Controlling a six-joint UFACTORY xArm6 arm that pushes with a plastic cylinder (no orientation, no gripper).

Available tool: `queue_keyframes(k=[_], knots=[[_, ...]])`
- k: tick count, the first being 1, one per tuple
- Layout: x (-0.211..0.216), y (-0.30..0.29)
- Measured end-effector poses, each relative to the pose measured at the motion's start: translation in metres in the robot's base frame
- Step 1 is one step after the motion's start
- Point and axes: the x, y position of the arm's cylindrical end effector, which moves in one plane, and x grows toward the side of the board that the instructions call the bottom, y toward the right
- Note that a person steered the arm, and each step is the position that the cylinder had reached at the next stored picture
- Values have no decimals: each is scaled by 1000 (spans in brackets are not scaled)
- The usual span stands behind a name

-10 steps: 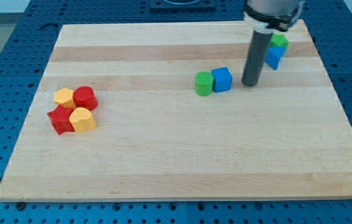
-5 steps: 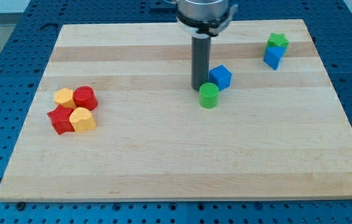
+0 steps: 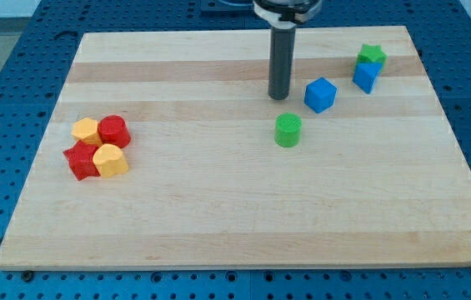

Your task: Separate the blue cube from the green circle

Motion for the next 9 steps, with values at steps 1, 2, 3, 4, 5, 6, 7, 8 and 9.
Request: queue_keyframes(k=[1,2,3,4,5,6,7,8,9], knots=[[6,42],[18,70],[22,51],[46,44],[62,52],[49,80],[27,103],[22,118],[49,118]])
